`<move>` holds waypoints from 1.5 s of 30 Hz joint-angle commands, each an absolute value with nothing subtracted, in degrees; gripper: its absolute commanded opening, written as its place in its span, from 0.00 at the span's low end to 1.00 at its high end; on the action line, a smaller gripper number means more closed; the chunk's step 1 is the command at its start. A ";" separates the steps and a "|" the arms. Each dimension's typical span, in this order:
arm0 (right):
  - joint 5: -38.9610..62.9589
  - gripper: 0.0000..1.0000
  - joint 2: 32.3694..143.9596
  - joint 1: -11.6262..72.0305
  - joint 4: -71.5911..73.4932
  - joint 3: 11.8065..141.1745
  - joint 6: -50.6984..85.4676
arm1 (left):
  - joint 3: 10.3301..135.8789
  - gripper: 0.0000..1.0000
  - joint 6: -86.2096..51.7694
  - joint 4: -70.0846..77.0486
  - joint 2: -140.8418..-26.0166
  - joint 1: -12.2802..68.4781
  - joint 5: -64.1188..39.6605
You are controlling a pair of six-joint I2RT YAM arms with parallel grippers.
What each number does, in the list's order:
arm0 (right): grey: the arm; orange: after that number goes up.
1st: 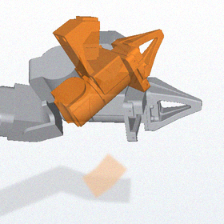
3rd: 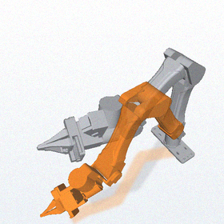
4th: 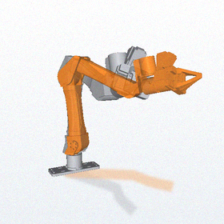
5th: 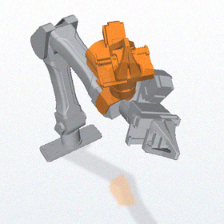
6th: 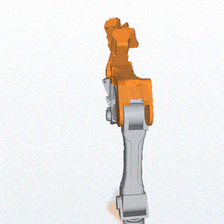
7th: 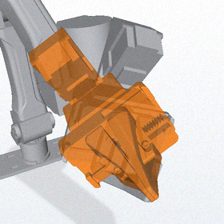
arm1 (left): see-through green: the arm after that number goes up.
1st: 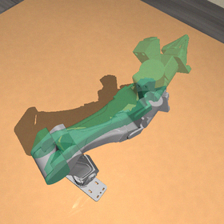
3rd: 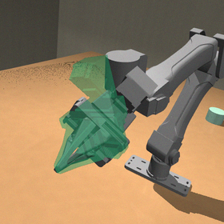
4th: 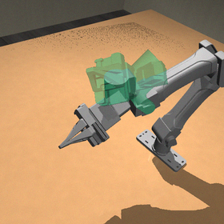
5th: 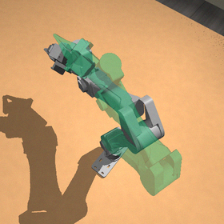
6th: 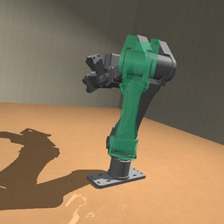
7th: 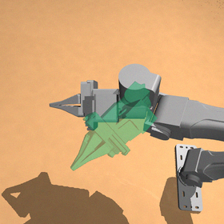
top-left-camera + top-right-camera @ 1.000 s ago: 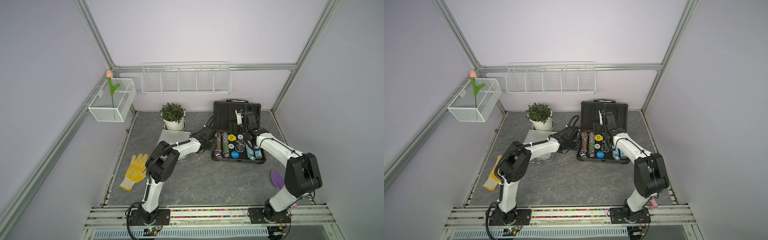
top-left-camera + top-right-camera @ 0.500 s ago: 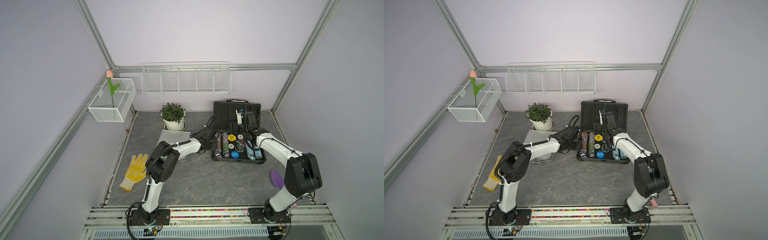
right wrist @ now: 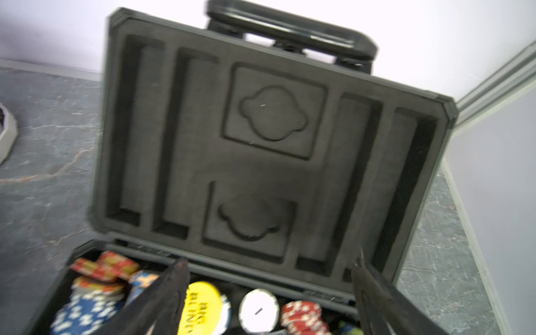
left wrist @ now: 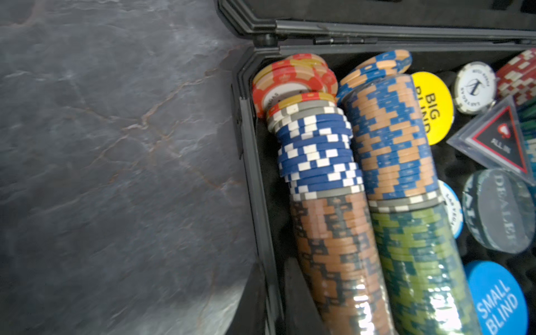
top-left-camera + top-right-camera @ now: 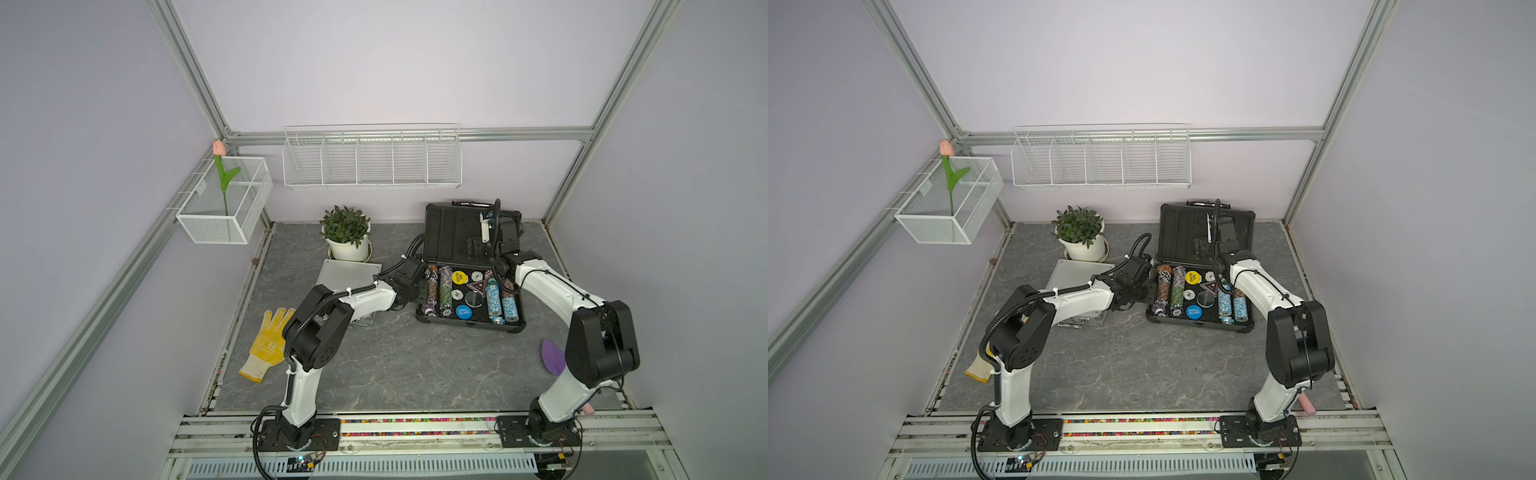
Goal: Close the poker set cases
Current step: Move the poker set case to the center of the board.
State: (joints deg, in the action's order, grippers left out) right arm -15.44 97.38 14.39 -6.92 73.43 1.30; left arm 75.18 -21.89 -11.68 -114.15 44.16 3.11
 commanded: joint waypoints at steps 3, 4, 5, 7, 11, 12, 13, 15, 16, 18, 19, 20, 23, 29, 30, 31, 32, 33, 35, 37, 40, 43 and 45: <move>-15.62 0.89 97.82 10.77 -9.42 74.83 3.90 | 70.55 0.00 -16.44 -19.88 -112.08 42.22 5.44; -15.41 0.89 97.81 9.83 -9.87 75.03 4.25 | 70.21 0.00 -16.31 -19.97 -111.79 42.03 5.60; -15.23 0.89 97.79 9.25 -10.33 75.13 4.34 | 69.69 0.00 -16.29 -19.97 -111.36 41.96 5.77; -14.96 0.89 97.65 8.22 -10.80 75.19 4.54 | 68.55 0.00 -16.23 -19.58 -110.56 41.71 6.23; -15.12 0.89 97.47 6.62 -11.72 75.27 4.57 | 66.98 0.00 -15.79 -18.96 -109.64 41.27 6.04; -15.21 0.89 97.47 6.22 -12.01 75.47 4.49 | 66.80 0.00 -15.71 -18.97 -109.60 41.22 6.05; -15.06 0.89 97.56 5.85 -12.33 75.56 4.42 | 66.67 0.00 -15.71 -18.98 -109.65 41.12 5.98; -14.52 0.89 98.03 4.85 -12.87 76.08 4.47 | 66.54 0.00 -15.56 -18.63 -109.64 41.13 5.60; -14.28 0.89 98.31 4.55 -13.11 76.45 4.41 | 66.49 0.00 -15.49 -18.37 -109.69 41.13 5.47; -14.11 0.89 99.24 3.67 -13.91 77.58 4.39 | 66.38 0.00 -15.36 -18.00 -109.71 41.13 5.05; -14.02 0.89 99.68 3.37 -14.19 78.15 4.38 | 66.36 0.00 -15.34 -17.94 -109.71 41.11 5.09; -13.87 0.89 100.20 2.90 -14.41 78.83 4.38 | 66.20 0.00 -15.30 -17.71 -109.61 41.06 4.93; -12.67 0.90 101.91 1.88 -14.49 80.53 4.70 | 66.01 0.00 -15.28 -17.26 -109.60 41.05 4.48; -10.69 1.00 106.61 0.58 -14.99 84.55 5.73 | 65.83 0.00 -15.03 -16.77 -109.14 41.11 3.43; -10.57 0.99 107.30 0.53 -14.71 84.95 5.95 | 65.67 0.00 -15.03 -16.65 -109.00 41.09 3.33; -10.40 0.97 107.86 0.41 -14.39 85.32 6.04 | 65.58 0.00 -14.91 -16.70 -108.91 41.11 3.19; -10.37 0.95 108.61 0.41 -14.03 85.66 6.17 | 65.48 0.00 -14.92 -16.59 -108.85 41.05 3.19; -10.39 0.92 109.39 0.44 -13.93 86.27 6.25 | 65.39 0.00 -14.87 -16.57 -108.83 41.07 3.18; -10.87 0.86 110.64 0.41 -13.57 87.21 6.49 | 65.39 0.00 -14.73 -16.60 -108.87 41.05 3.16; -11.42 0.82 111.42 0.39 -12.73 87.72 6.85 | 65.39 0.00 -14.63 -16.70 -108.82 41.02 2.99; -11.80 0.74 112.04 0.31 -11.15 87.97 7.14 | 65.39 0.00 -14.59 -16.77 -108.65 41.09 2.86; -12.13 0.66 112.62 0.22 -10.16 88.61 7.50 | 65.35 0.00 -14.53 -16.78 -108.65 41.05 2.90; -12.21 0.62 113.25 0.25 -10.01 89.24 7.52 | 65.15 0.00 -14.66 -16.55 -108.63 41.05 2.81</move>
